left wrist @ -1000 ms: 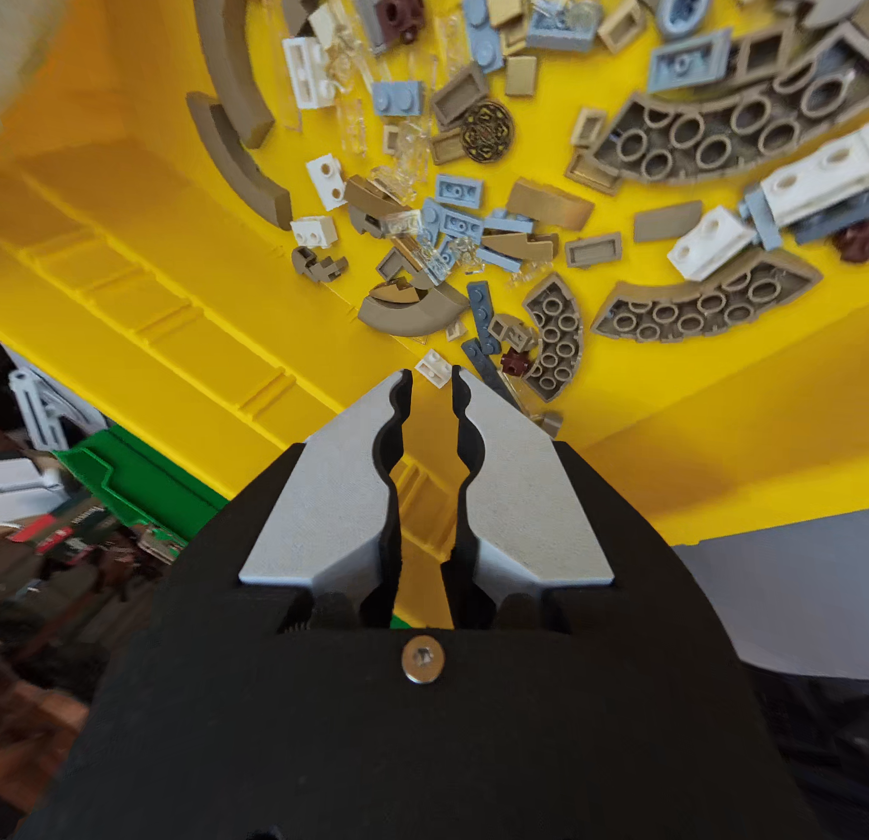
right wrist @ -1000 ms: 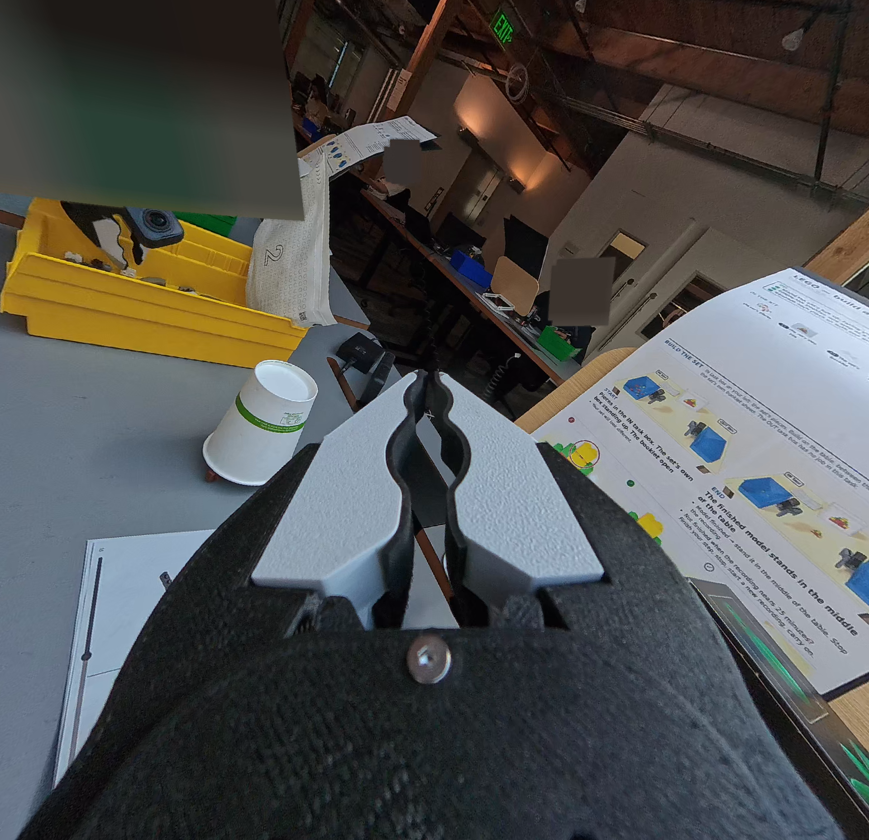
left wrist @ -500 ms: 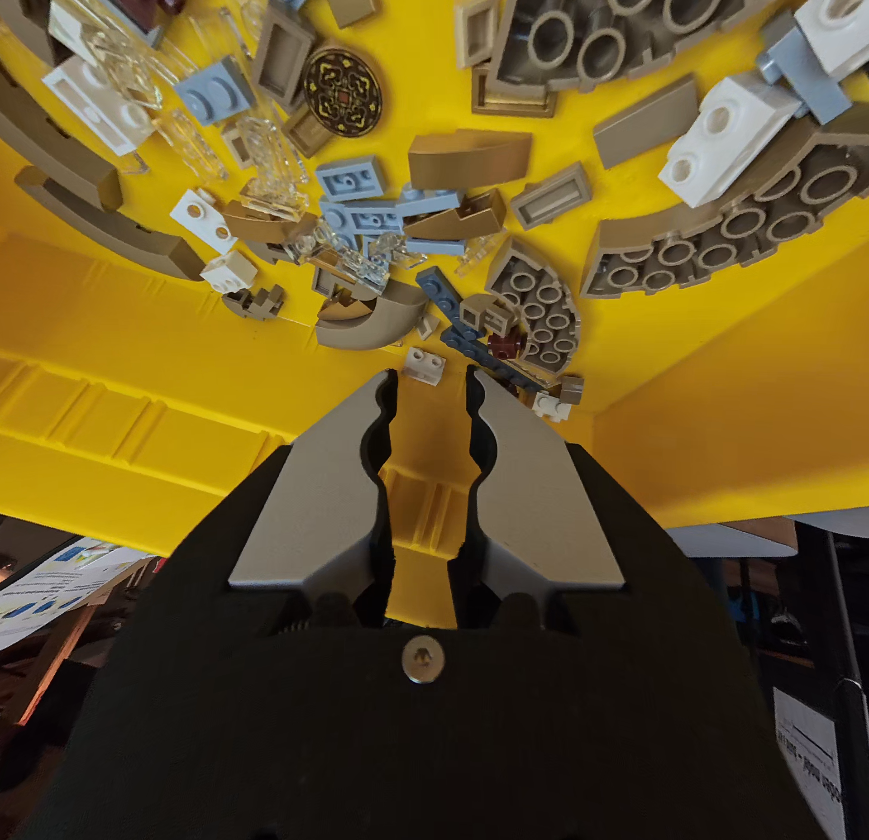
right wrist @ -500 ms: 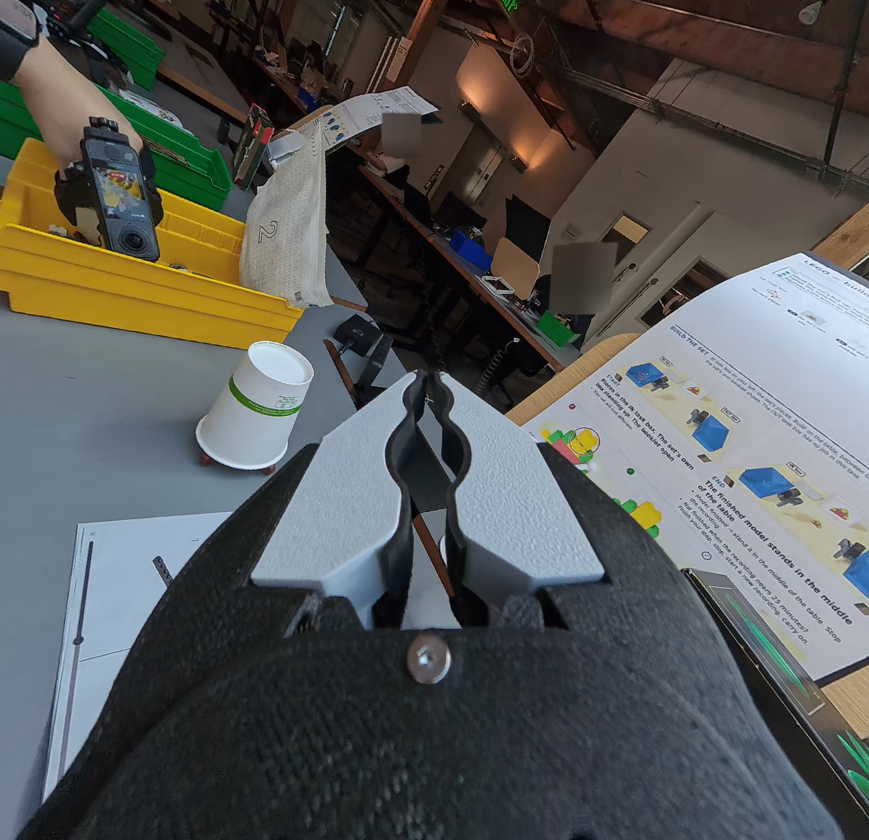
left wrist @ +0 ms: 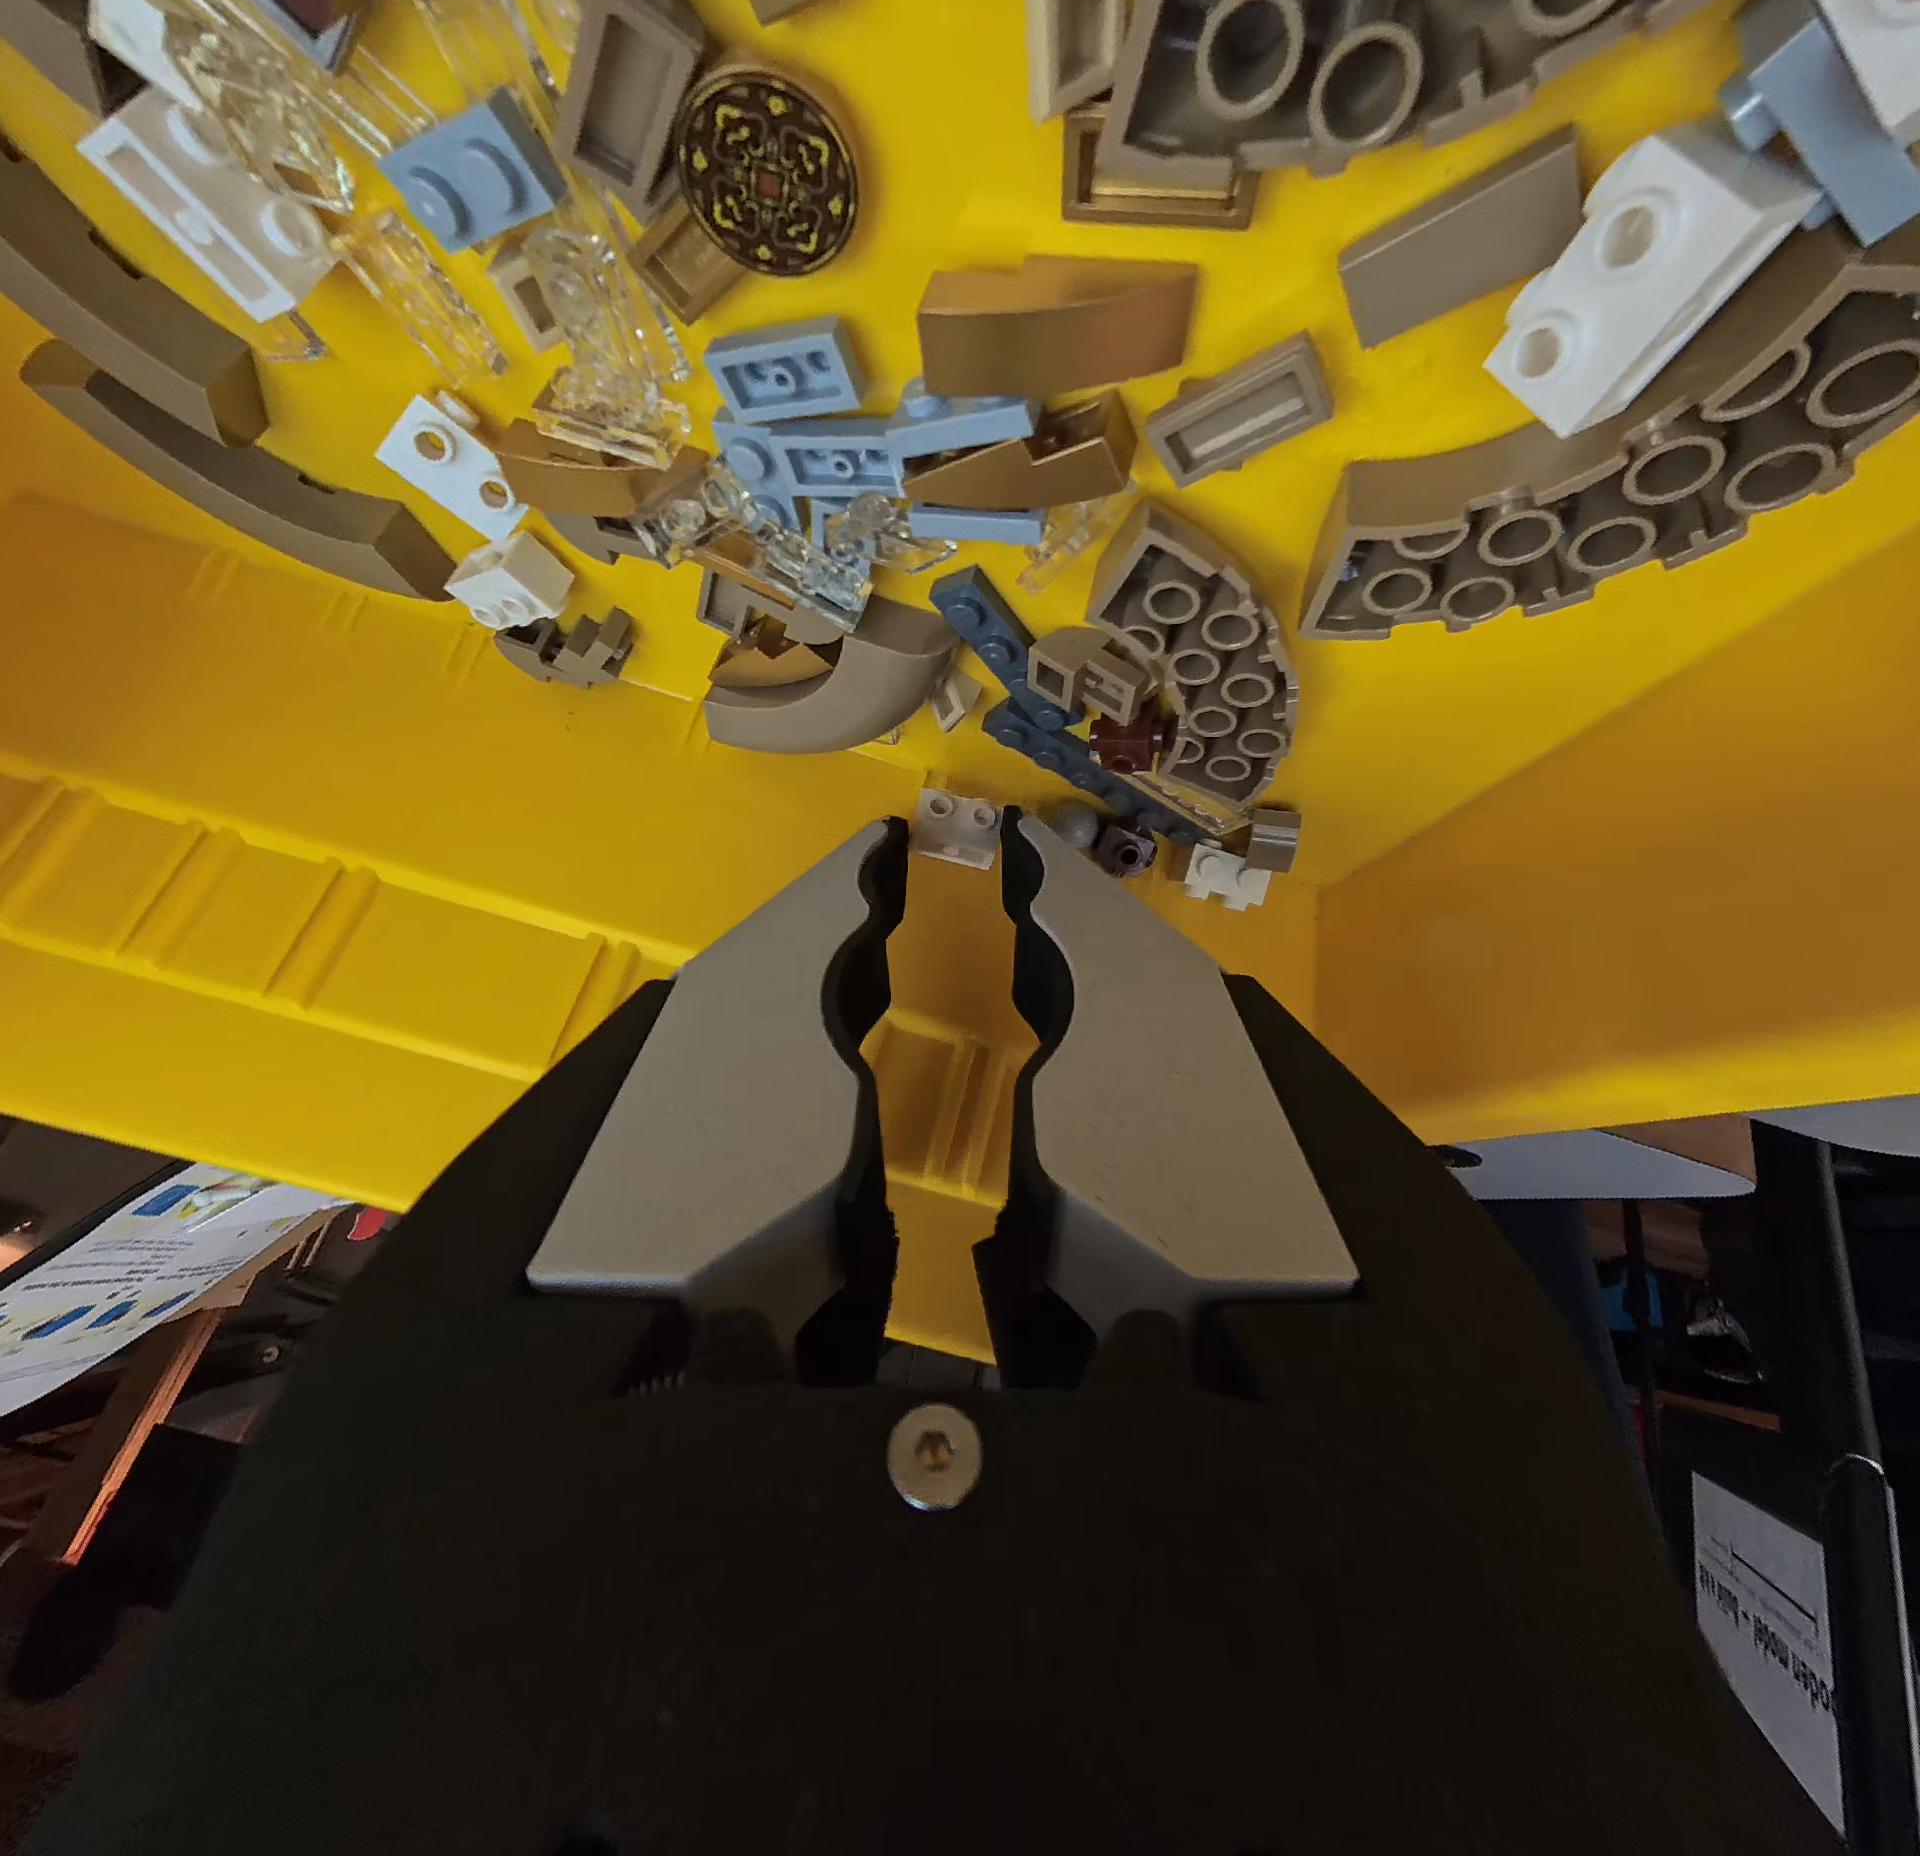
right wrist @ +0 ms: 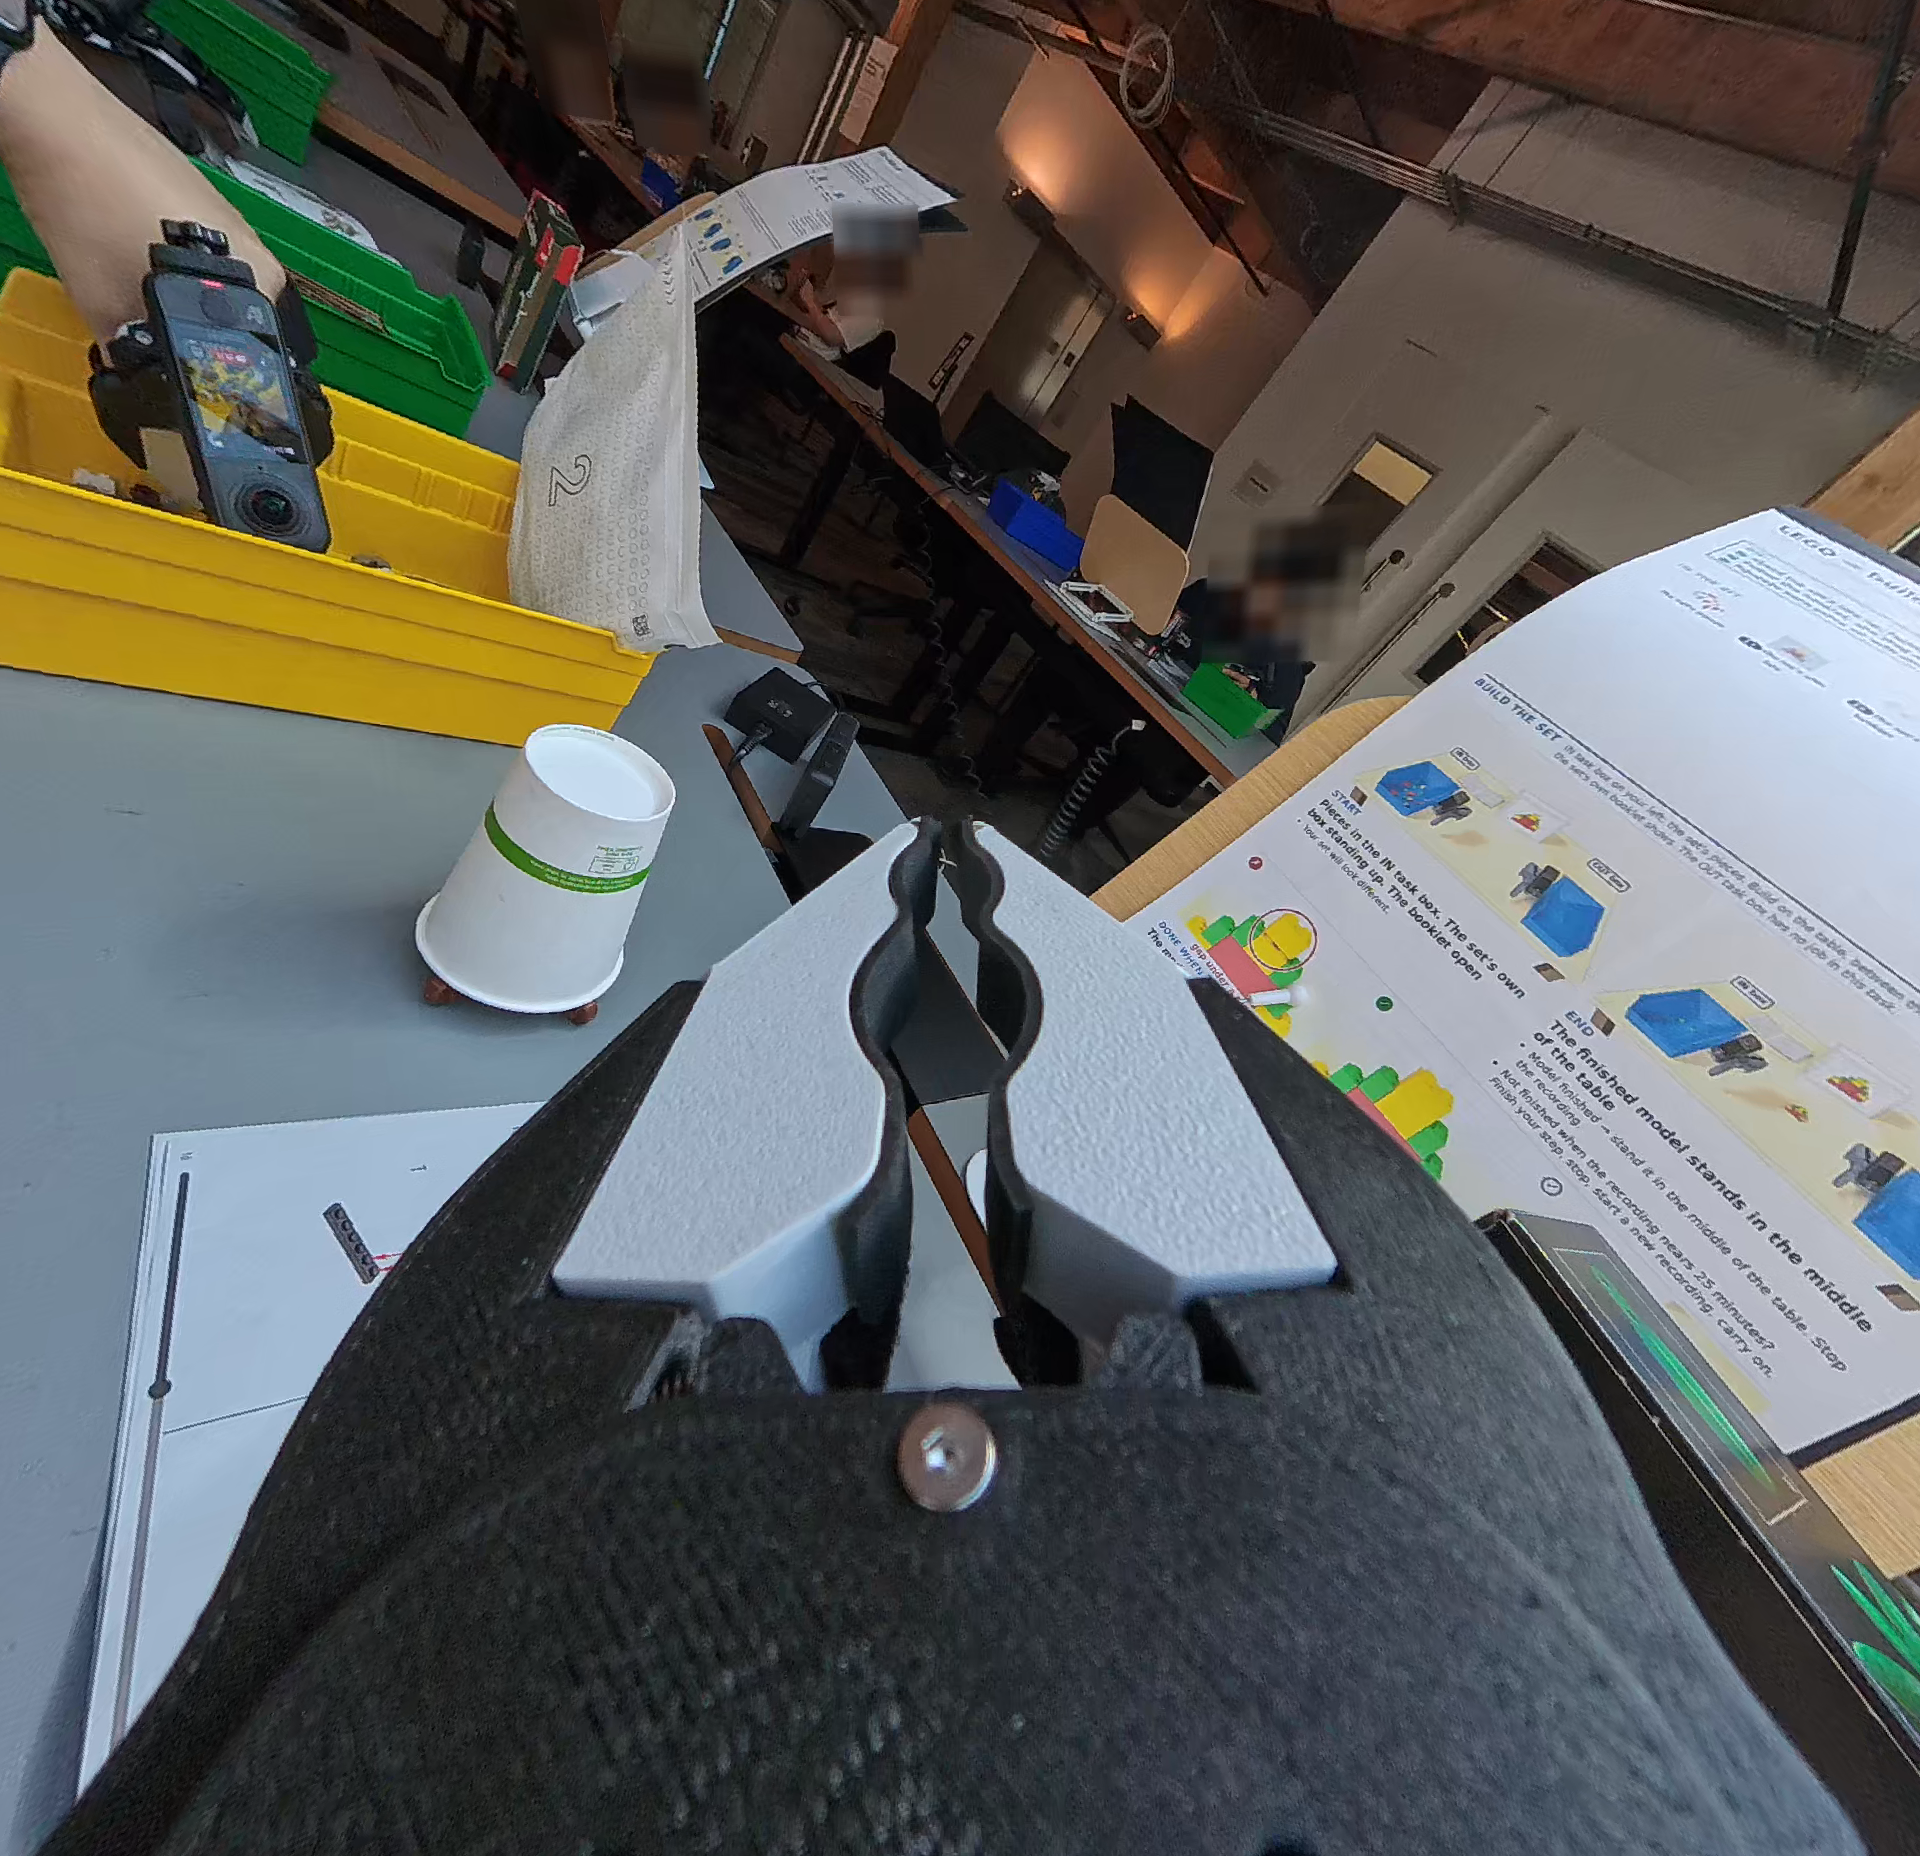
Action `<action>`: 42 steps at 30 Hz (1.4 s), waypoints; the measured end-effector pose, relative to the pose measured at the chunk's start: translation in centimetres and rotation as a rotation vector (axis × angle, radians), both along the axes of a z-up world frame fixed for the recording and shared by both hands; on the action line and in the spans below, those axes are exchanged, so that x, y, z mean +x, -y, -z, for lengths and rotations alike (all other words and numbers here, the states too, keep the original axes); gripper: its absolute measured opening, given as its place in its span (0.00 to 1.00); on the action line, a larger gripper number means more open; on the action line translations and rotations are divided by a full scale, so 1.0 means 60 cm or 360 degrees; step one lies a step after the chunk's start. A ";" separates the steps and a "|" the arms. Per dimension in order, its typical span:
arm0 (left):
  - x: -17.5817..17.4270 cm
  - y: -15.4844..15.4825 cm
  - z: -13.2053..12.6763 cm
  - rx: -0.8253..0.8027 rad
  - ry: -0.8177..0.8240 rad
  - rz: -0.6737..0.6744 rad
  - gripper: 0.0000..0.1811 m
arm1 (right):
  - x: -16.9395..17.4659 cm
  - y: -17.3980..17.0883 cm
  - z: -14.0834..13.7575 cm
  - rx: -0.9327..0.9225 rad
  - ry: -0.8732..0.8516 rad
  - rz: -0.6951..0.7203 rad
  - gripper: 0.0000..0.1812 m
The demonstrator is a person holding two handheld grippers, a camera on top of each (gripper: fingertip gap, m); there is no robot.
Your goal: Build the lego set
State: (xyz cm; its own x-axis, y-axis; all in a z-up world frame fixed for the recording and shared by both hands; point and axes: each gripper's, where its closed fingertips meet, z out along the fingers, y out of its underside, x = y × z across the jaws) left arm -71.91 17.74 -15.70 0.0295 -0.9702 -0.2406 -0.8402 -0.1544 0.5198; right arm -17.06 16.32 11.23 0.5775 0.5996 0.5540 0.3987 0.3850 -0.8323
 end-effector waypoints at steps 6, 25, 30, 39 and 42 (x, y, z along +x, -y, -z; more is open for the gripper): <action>0.004 -0.014 -0.058 0.0235 0.0032 -0.0096 0.09 | 0.026 0.004 -0.013 0.0008 -0.0059 0.0018 0.01; 0.710 0.228 -0.172 0.0326 0.2346 -0.0252 0.09 | 0.102 0.024 -0.041 -0.0028 -0.0249 0.0017 0.03; 0.799 0.262 -0.081 0.0126 0.2357 -0.0312 0.09 | 0.123 0.026 -0.044 -0.0031 -0.0297 0.0030 0.03; 0.825 0.276 -0.037 -0.0045 0.2291 -0.0368 0.09 | 0.138 0.027 -0.047 -0.0040 -0.0342 0.0031 0.04; 0.817 0.277 -0.025 0.0018 0.2189 -0.0277 0.09 | 0.137 0.029 -0.048 -0.0035 -0.0338 0.0030 0.04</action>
State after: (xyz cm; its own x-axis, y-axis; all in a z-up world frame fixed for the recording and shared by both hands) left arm -22.87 1.13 -14.20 0.3661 -0.9278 0.0724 -0.6407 -0.3077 -0.7035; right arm -8.84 14.61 14.11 0.6912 0.5981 0.4055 0.2207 0.3596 -0.9066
